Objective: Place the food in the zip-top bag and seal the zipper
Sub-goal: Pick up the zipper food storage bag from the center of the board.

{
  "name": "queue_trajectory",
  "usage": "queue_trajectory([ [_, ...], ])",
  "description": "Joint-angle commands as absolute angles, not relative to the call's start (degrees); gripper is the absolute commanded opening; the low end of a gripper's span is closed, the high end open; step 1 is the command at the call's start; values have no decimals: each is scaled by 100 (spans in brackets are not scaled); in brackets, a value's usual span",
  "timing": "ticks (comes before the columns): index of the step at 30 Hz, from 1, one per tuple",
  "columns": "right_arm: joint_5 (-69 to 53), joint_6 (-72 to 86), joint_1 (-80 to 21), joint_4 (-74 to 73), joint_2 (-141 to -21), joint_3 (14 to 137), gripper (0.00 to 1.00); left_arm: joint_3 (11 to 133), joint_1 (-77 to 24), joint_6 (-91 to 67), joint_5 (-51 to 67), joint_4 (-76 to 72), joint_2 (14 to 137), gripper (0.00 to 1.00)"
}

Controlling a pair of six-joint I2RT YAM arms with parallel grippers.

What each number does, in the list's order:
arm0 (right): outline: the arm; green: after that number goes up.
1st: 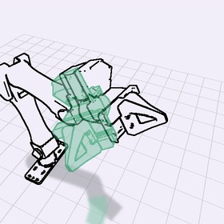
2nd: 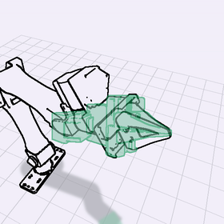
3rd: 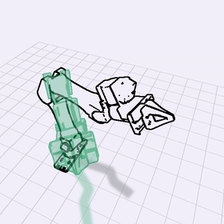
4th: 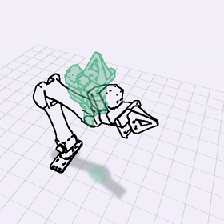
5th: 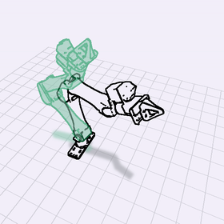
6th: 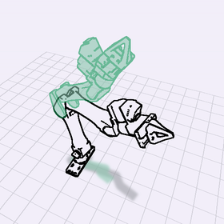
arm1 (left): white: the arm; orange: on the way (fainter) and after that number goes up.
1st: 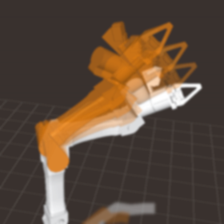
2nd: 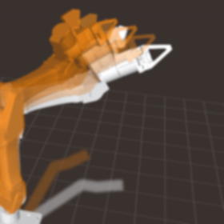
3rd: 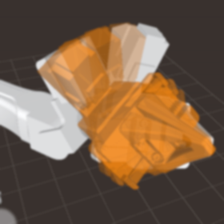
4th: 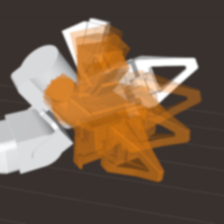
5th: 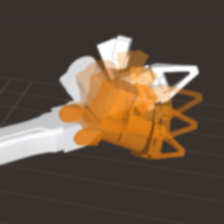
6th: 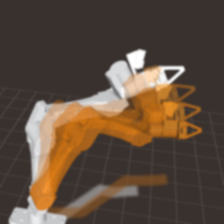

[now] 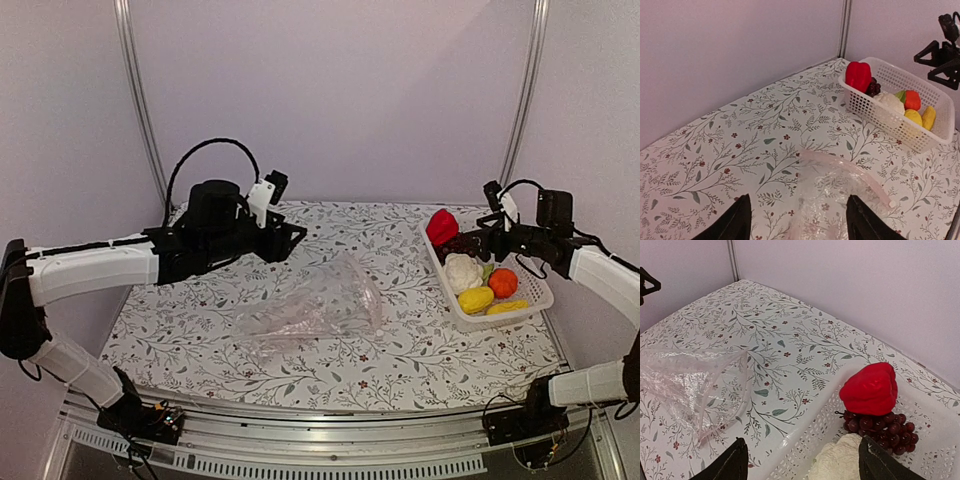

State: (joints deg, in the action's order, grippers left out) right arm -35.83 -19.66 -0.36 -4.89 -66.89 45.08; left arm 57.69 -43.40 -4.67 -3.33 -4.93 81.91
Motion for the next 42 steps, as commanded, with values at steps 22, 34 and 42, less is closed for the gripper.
queue_trajectory([
  [22, -3029, -1307, -2623, -2793, -10630, 7522, 38, 5126, -6244, -2628, -1848, 523, 8442, 66],
  [34, -2512, -921, -2947, -3287, -12003, 8395, 38, 4891, -5839, -3793, -2420, 212, 8352, 66],
  [42, -3195, -891, -2971, -3573, -12515, 8864, 10, 5101, -5764, -3922, -2448, 135, 8538, 66],
])
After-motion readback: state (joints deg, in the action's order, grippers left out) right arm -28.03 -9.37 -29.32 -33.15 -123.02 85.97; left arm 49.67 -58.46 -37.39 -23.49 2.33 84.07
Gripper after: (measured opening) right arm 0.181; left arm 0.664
